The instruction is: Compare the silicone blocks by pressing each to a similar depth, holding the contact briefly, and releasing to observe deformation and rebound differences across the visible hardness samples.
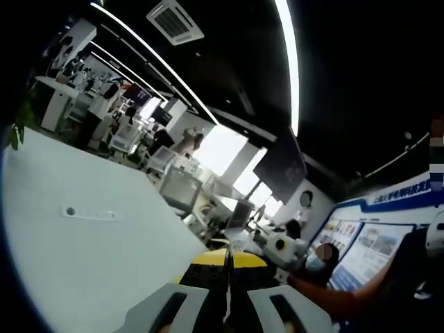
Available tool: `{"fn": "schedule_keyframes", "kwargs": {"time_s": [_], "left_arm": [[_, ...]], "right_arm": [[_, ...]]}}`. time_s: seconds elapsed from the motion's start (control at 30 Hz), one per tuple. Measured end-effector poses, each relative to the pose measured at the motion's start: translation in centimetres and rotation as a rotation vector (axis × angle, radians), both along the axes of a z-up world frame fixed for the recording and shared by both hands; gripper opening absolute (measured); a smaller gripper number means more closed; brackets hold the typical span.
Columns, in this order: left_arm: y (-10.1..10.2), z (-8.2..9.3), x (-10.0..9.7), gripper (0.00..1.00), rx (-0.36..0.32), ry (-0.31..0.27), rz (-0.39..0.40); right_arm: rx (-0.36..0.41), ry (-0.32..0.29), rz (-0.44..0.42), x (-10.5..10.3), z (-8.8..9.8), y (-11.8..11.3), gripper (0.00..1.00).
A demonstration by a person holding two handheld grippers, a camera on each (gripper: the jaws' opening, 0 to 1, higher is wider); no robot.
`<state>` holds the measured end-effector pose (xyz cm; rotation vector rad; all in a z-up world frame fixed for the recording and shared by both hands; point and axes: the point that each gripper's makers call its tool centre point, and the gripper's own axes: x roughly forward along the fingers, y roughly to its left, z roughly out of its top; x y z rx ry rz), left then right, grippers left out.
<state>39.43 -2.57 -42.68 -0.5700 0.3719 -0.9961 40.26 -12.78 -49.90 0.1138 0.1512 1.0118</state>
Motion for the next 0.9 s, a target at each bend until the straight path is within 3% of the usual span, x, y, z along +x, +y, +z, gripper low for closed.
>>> {"fn": "schedule_keyframes", "kwargs": {"time_s": [0.4, 0.73, 0.9], "left_arm": [[0.2, -2.0, 0.2, 0.00, -0.015, 0.046, 0.033], [0.1, -4.2, -0.6, 0.00, -0.035, 0.079, 0.061], [0.1, -5.0, -1.0, 0.00, -0.043, 0.102, 0.064]], "right_arm": [[-0.012, 0.047, -0.120, -1.8, -3.4, -3.8, 0.97], [-0.128, 0.003, -0.183, -4.1, -7.0, -5.7, 0.97], [-0.161, 0.041, -0.223, -5.2, -9.7, -7.3, 0.97]]}}
